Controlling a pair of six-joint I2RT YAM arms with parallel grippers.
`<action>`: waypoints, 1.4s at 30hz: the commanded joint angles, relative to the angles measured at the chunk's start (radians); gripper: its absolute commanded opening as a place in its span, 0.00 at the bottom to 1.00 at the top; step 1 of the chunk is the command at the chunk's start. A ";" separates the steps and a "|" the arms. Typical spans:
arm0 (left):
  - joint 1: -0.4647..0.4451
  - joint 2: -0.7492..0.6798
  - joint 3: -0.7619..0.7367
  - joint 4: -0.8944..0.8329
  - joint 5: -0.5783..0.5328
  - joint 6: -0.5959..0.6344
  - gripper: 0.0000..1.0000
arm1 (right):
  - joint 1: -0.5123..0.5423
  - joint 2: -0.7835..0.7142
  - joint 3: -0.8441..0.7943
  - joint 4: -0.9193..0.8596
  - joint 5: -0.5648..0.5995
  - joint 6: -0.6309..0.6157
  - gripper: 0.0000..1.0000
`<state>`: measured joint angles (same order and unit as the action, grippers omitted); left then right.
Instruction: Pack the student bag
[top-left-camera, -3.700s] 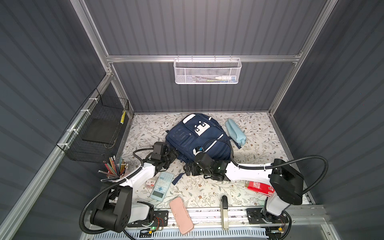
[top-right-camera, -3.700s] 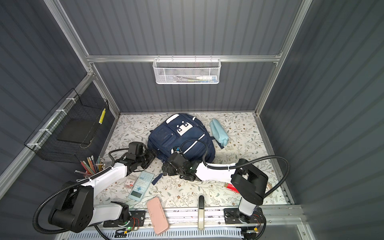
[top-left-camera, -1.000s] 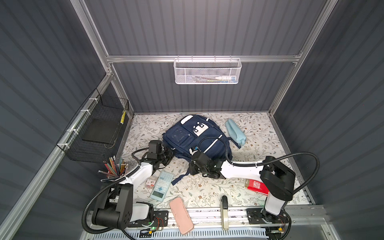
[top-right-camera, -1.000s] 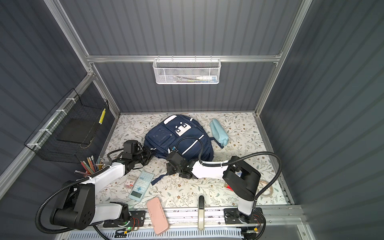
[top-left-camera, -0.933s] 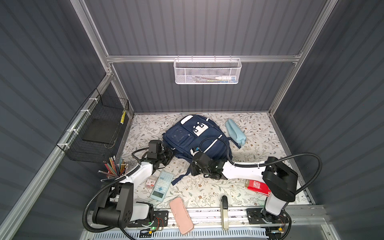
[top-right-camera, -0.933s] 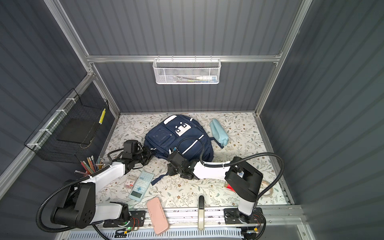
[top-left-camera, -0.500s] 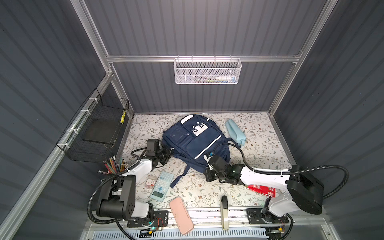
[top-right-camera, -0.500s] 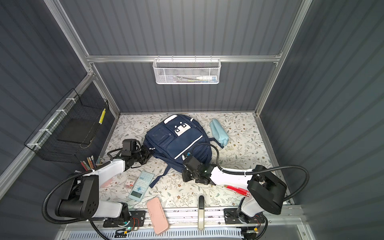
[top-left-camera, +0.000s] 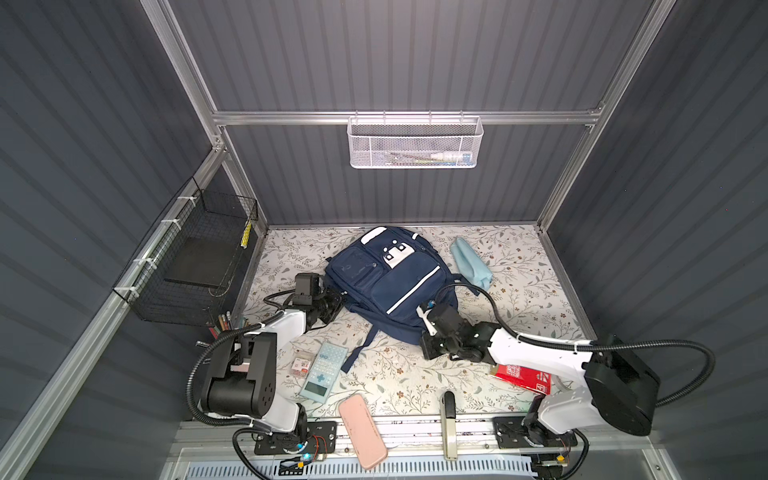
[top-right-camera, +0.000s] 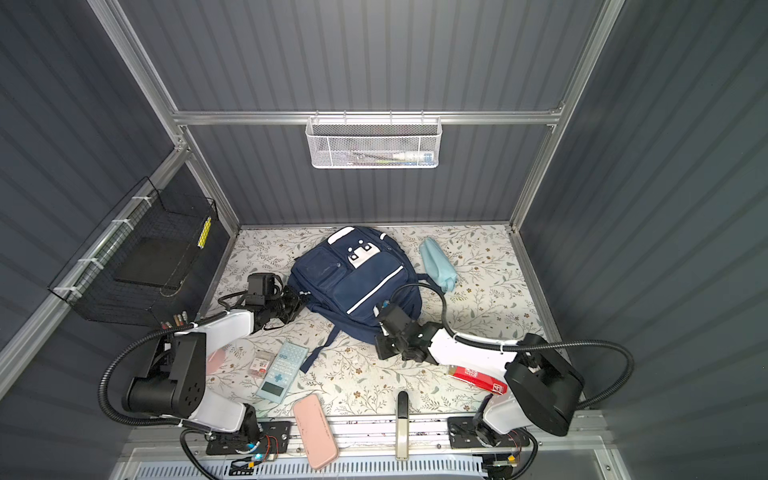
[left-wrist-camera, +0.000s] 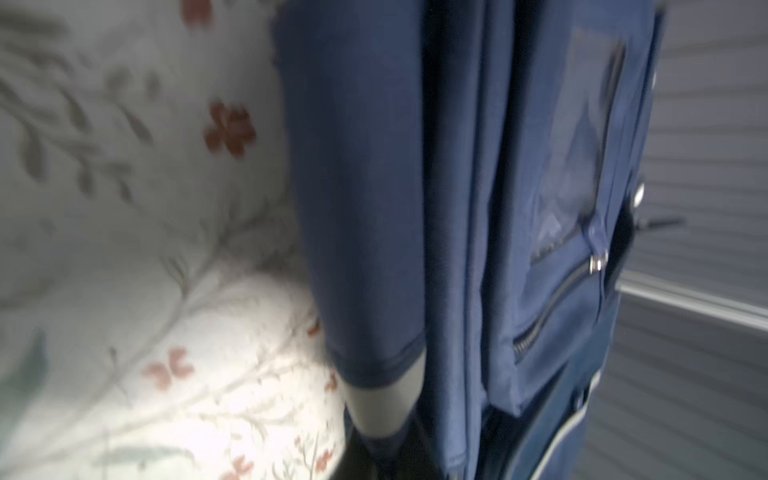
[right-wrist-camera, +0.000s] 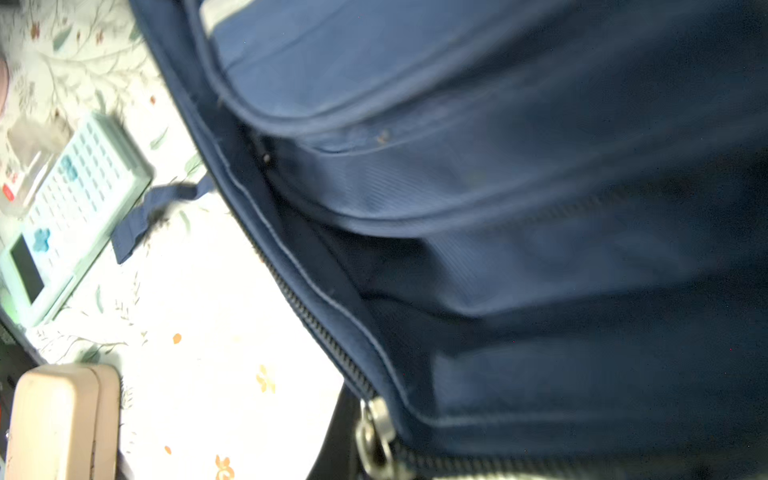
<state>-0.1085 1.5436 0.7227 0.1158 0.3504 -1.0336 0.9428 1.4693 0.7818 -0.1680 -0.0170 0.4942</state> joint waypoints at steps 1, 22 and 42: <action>0.015 0.011 0.053 0.053 -0.032 0.011 0.64 | 0.070 0.067 0.083 -0.022 -0.009 0.039 0.00; -0.211 -0.312 -0.248 0.097 -0.113 -0.287 0.72 | 0.131 0.447 0.526 0.164 -0.081 0.082 0.00; -0.183 -0.331 -0.183 -0.028 -0.114 -0.183 0.00 | -0.067 0.083 0.011 0.078 0.011 0.078 0.00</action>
<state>-0.3344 1.2396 0.5064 0.1085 0.2966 -1.2636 0.9554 1.5906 0.8597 0.0483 -0.0666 0.5823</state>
